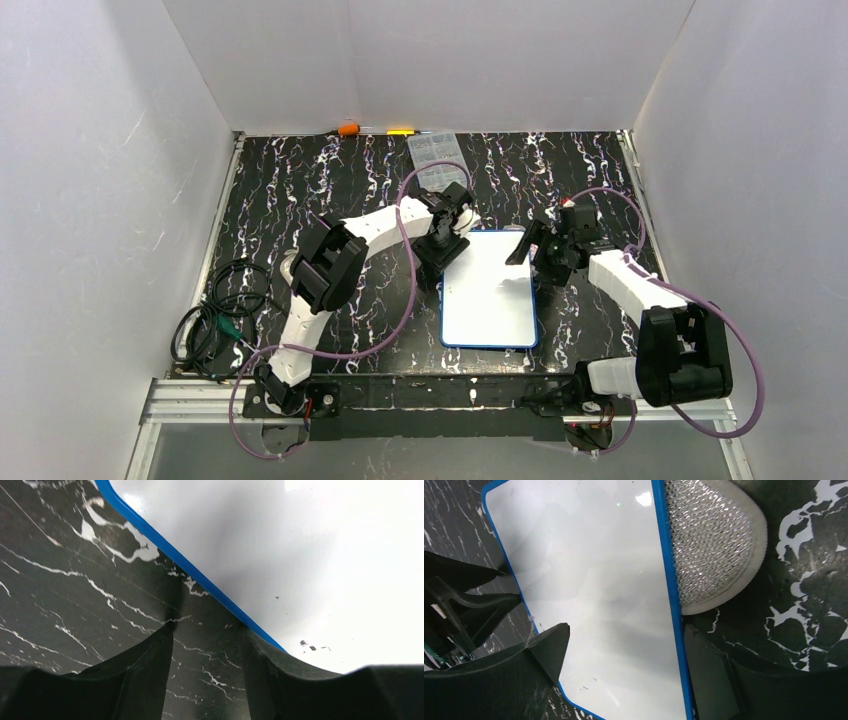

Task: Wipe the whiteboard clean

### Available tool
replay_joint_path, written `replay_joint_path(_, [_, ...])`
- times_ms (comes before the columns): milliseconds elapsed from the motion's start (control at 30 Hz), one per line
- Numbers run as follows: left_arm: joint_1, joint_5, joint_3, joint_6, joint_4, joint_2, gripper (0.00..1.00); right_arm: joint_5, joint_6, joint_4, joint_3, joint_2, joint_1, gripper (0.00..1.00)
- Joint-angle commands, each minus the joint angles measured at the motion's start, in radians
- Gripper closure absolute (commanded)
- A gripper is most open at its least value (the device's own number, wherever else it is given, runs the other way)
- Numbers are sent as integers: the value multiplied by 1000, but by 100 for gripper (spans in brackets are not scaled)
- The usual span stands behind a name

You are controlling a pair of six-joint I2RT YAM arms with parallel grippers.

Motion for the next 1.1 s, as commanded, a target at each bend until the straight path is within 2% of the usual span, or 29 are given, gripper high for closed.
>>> replay_joint_path(0, [-13,76,-51,5,149,92,51,-77,-102,23,-38,37,-51,8])
replay_joint_path(267, [-13,67,-55,20,137,101,51,-120,-106,93,-114,80,-88,11])
replay_joint_path(367, [-11,65,-55,22,137,103,51,-180,-100,123,-125,73,-92,15])
replay_joint_path(533, [-11,81,-49,19,137,106,51,-377,-14,287,-205,55,-94,34])
replay_joint_path(733, [-12,98,-31,13,133,123,51,-469,67,294,-203,-115,-94,56])
replay_joint_path(767, [-12,98,-27,11,132,124,51,-473,83,285,-196,-143,-94,62])
replay_joint_path(867, [-10,105,-26,8,134,111,51,-452,103,221,-170,-197,-93,93])
replay_joint_path(900, [-10,105,-29,8,135,101,51,-449,107,203,-165,-207,-93,97])
replay_joint_path(1067, [-3,95,-64,41,146,-21,44,-403,130,145,-133,-254,-76,99])
